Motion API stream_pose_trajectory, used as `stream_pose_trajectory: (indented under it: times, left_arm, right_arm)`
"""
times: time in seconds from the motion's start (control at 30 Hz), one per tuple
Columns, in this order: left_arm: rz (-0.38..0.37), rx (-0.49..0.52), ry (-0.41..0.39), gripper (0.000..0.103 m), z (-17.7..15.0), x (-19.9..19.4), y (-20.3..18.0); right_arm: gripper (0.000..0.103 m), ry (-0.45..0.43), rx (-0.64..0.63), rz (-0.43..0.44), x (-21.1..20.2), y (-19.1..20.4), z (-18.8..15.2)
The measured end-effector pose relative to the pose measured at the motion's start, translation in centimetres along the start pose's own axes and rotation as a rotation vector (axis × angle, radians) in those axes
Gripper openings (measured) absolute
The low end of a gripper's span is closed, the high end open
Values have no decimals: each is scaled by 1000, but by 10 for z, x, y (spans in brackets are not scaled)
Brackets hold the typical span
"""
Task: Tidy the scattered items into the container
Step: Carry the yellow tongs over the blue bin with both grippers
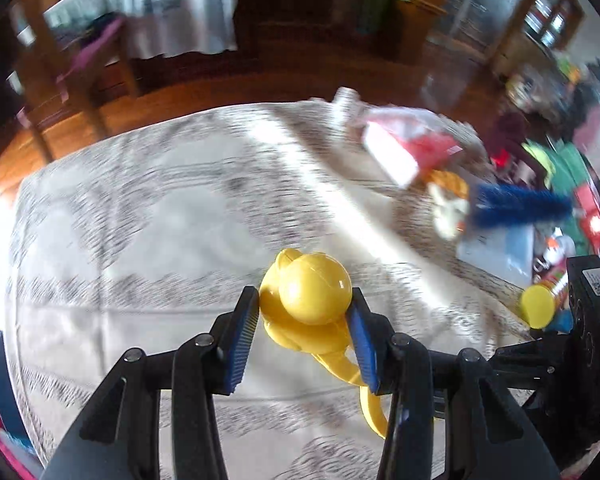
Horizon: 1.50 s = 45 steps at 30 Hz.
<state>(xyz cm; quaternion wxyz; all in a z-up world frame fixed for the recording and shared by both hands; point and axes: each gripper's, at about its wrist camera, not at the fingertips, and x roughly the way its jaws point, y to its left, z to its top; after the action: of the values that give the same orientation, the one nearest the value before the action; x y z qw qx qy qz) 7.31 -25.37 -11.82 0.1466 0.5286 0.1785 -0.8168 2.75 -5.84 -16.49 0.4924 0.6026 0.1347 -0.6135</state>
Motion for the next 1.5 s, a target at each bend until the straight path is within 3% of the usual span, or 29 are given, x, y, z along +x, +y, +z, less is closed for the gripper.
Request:
stream_pose_trajectory:
  times: [0.13,0.43,0.97,1.17,1.5]
  left_arm:
    - [35,-110,-32,44,-16,-20,66]
    - [132,-329,-79,44,-65,-73,203]
    - [338,-775,-132,44,-187,-145,377]
    - [381,-840,-107,44,-219,-153,452]
    - [369,-883,-59,44,-263,-149,603]
  right_arm:
    - [13,41,-104,7,36,57,38]
    - [13,131,-331,61,107,193,81]
    - [13,333,-746,198,207,387,108]
    - [12,391,-802,224,257,459,114]
    - [12,464,-816,229,365,579,137]
